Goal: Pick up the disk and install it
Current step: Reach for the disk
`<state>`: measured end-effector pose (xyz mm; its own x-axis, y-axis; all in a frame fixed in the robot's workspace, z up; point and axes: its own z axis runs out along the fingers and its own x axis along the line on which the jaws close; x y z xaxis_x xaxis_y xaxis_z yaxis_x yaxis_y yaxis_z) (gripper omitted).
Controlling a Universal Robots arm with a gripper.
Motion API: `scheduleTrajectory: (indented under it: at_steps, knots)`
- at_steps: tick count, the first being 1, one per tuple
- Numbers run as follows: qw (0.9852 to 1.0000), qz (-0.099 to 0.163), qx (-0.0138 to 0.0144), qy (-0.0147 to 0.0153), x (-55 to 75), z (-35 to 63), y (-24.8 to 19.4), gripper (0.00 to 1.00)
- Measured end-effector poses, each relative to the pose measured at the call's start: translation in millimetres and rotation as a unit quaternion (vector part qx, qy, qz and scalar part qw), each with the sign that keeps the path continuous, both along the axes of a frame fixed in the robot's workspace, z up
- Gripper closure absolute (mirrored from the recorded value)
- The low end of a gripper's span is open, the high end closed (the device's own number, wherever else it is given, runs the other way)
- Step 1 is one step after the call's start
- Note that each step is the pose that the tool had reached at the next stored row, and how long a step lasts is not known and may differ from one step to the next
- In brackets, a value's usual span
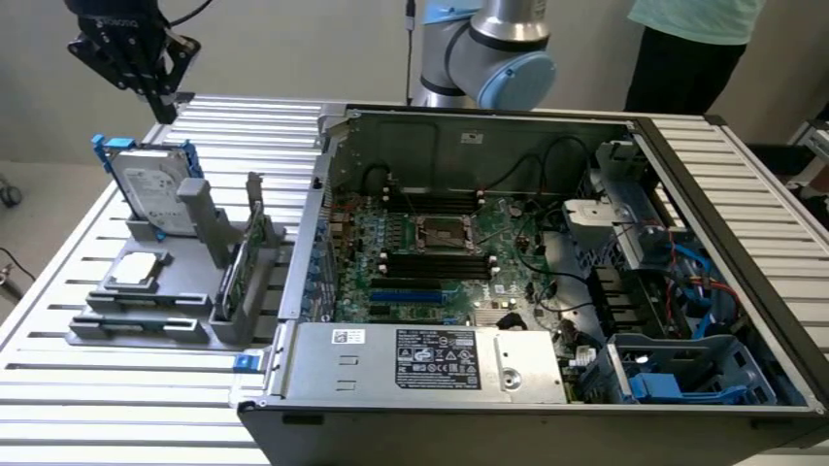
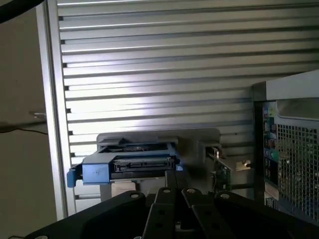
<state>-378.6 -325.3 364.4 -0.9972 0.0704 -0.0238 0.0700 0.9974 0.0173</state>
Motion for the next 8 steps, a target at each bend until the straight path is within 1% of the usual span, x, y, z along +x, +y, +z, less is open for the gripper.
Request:
scheduleTrajectory:
  at_steps: [3, 8]
  knots:
    - [1.0000, 0.000, -0.0019, 0.0000, -13.8, -2.7, 0.0, 0.89]
    - [1.0000, 0.000, -0.0071, 0.0000, -36.6, -6.0, 0.0, 0.89]
